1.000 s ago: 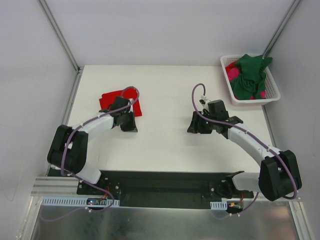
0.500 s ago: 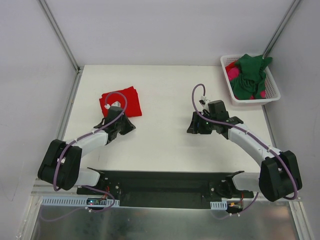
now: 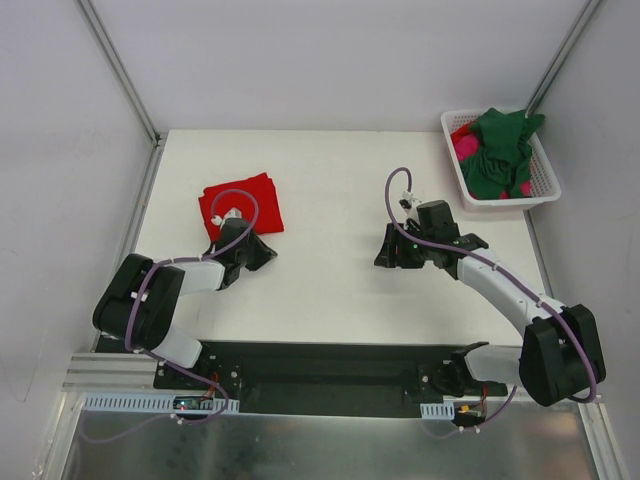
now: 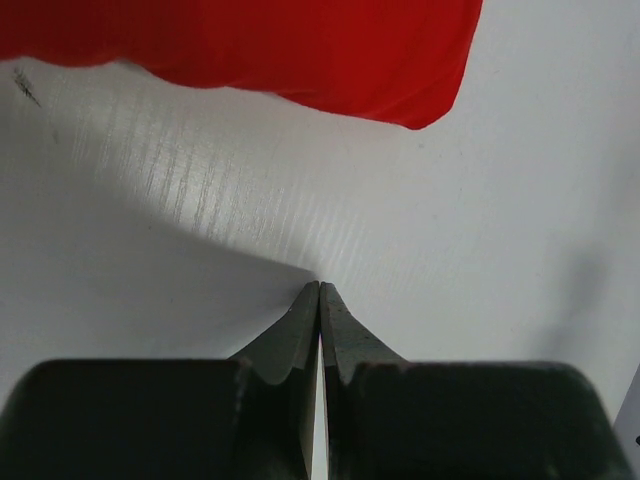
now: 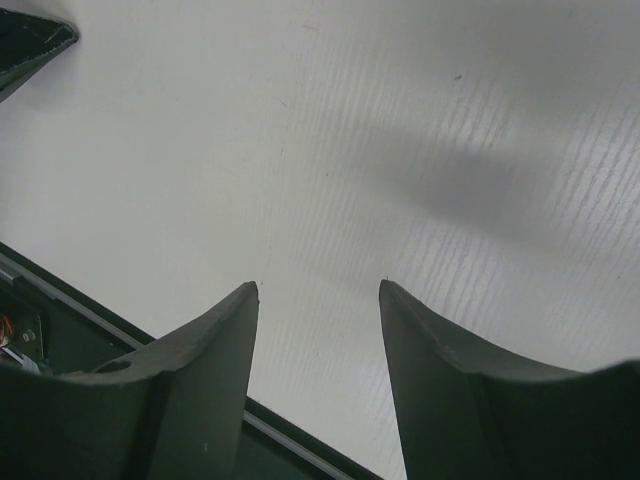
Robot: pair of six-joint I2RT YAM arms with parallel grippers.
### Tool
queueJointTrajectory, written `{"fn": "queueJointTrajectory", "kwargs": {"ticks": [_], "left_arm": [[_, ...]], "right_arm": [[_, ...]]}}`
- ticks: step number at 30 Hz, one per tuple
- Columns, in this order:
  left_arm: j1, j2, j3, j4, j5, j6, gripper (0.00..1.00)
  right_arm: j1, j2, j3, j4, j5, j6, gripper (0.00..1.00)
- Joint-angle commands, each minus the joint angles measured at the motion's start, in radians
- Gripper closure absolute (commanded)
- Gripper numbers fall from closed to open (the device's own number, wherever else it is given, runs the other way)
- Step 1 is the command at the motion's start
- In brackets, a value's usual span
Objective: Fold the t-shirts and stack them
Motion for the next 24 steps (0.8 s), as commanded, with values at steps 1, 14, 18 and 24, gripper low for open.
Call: {"fn": "queueJointTrajectory", "kwargs": {"ticks": [1, 14, 18, 24], "left_arm": [[0.027, 0.019, 0.040, -0.053, -0.058, 0.034, 1.00], [0.233, 0.011, 0.117, -0.161, -0.104, 0.162, 1.00], [0.282, 0.063, 0.169, -0.159, -0.095, 0.186, 1.00], [0.328, 0.133, 0.263, -0.169, -0.075, 0.219, 1.00]], "right_arm": [[-0.006, -0.017, 0.007, -0.002, -0.008, -0.009, 0.45], [-0.006, -0.014, -0.005, 0.009, -0.006, -0.012, 0.45], [-0.006, -0.017, -0.008, 0.007, -0.005, -0.012, 0.45], [-0.008, -0.027, -0.016, 0.001, 0.002, -0.015, 0.45]]}}
